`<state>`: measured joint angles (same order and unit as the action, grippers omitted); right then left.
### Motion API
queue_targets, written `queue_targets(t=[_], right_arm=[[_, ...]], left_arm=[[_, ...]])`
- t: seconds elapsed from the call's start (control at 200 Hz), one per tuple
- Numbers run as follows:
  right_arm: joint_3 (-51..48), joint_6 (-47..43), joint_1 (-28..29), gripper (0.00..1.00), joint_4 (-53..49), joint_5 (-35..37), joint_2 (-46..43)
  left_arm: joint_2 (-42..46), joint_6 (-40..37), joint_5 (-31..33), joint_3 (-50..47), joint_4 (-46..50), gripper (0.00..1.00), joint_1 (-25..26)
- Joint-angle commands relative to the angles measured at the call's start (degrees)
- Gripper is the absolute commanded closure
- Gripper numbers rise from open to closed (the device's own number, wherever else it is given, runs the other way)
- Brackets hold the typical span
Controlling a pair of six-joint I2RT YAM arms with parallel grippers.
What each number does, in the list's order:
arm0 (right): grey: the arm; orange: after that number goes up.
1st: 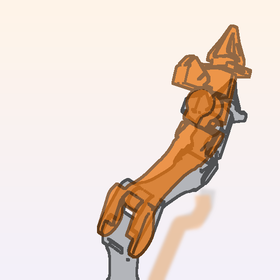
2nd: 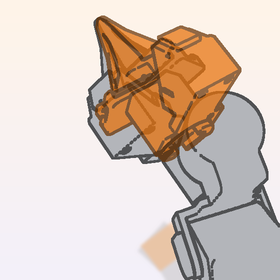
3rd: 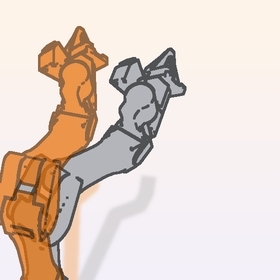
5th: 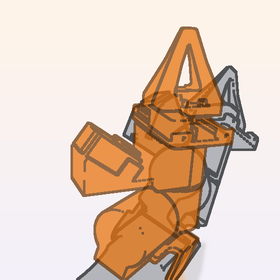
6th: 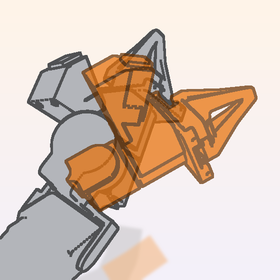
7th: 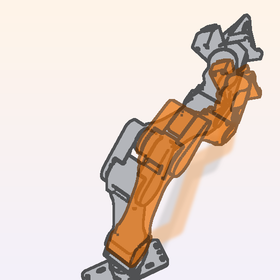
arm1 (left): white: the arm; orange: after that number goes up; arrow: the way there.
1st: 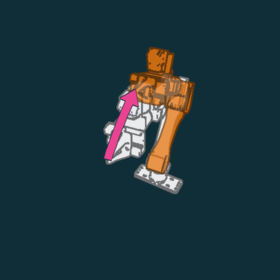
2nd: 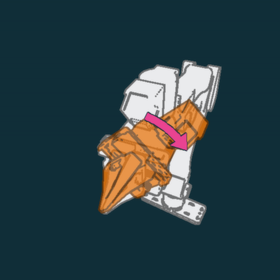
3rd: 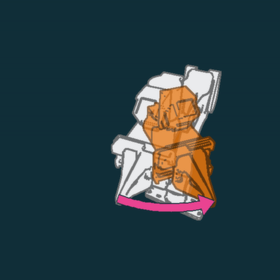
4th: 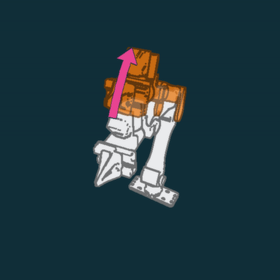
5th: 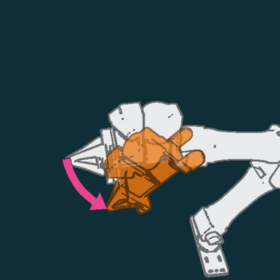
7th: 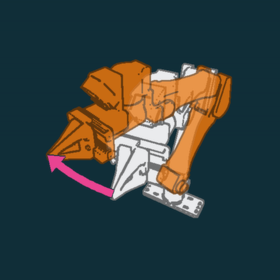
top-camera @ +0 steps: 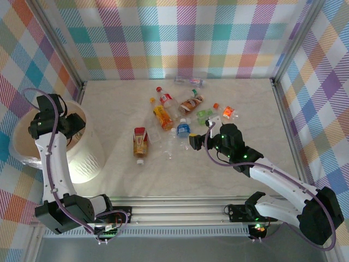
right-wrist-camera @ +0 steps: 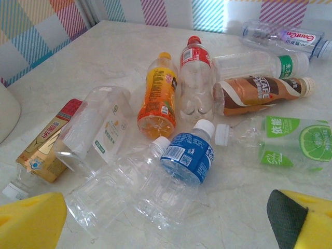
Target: Put the plastic bottles in the bin
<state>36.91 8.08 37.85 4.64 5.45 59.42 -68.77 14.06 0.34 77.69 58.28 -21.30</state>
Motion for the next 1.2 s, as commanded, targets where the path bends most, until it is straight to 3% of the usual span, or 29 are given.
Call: queue_targets(t=[0.0, 0.325, 0.685, 1.035, 1.195], right_arm=[[0.15, -0.22, 0.14, 0.00, -1.04, 0.57, -0.88], [-0.17, 0.96, 0.12, 0.00, -1.39, 1.36, -0.97], [-0.34, 1.09, 0.12, 0.00, -1.04, 2.75, -1.05], [-0.60, 1.48, 0.12, 0.00, 0.09, 3.69, -0.70], [-0.68, 1.72, 0.12, 0.00, 0.37, 4.31, -0.63]], left_arm=[[0.31, 3.10, -8.07, -2.06, -2.40, 0.46, -0.47], [0.89, 3.75, -7.84, -3.44, -2.59, 0.33, -0.48], [3.18, 3.27, -0.35, -1.02, 0.61, 0.15, -0.48], [5.27, 1.92, 13.07, 4.52, 7.06, 0.04, -0.43], [7.28, 2.49, 12.14, 6.83, 8.67, 0.01, -0.43]])
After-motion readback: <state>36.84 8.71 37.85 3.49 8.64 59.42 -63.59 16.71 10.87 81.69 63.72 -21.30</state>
